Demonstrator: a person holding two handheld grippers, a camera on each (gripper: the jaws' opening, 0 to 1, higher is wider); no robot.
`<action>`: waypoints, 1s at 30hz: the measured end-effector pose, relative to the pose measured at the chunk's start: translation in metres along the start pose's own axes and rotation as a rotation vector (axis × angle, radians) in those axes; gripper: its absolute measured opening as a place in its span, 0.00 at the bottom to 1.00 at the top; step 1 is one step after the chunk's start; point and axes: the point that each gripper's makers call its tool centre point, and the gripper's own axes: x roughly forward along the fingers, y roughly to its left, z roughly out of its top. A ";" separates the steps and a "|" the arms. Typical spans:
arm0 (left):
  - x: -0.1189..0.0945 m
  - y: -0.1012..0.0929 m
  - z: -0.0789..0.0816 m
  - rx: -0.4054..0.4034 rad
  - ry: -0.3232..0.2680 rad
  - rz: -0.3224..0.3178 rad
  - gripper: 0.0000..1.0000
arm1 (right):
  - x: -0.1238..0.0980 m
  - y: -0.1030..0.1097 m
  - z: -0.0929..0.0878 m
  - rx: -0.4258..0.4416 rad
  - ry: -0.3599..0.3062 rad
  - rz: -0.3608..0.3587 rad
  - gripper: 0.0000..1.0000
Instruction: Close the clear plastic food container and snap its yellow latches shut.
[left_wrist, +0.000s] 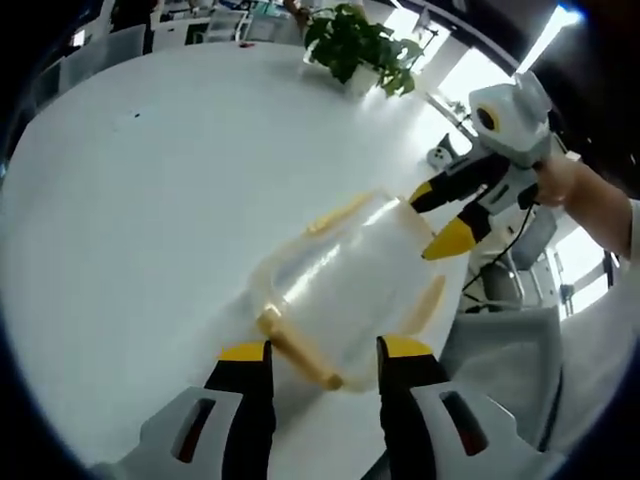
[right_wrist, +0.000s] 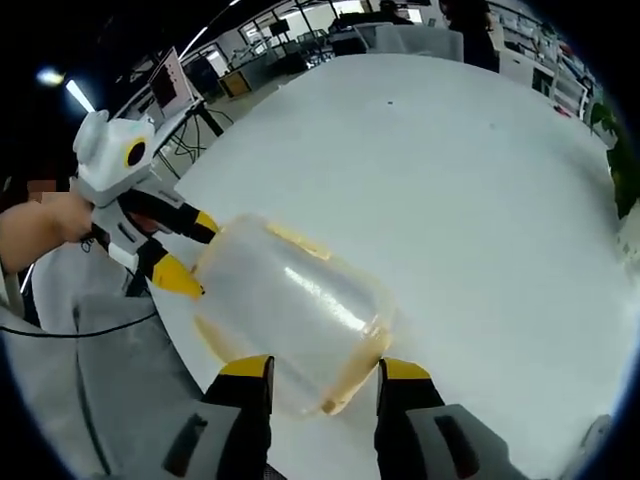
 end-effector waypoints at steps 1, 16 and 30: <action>0.000 0.000 0.000 -0.006 -0.002 0.003 0.38 | 0.000 0.001 0.000 0.002 -0.004 -0.002 0.38; 0.004 -0.002 0.004 -0.046 0.020 0.009 0.32 | 0.004 0.002 0.001 0.057 -0.011 -0.036 0.36; 0.003 0.000 0.005 -0.073 0.002 0.010 0.34 | 0.006 0.001 -0.001 0.137 -0.016 -0.006 0.36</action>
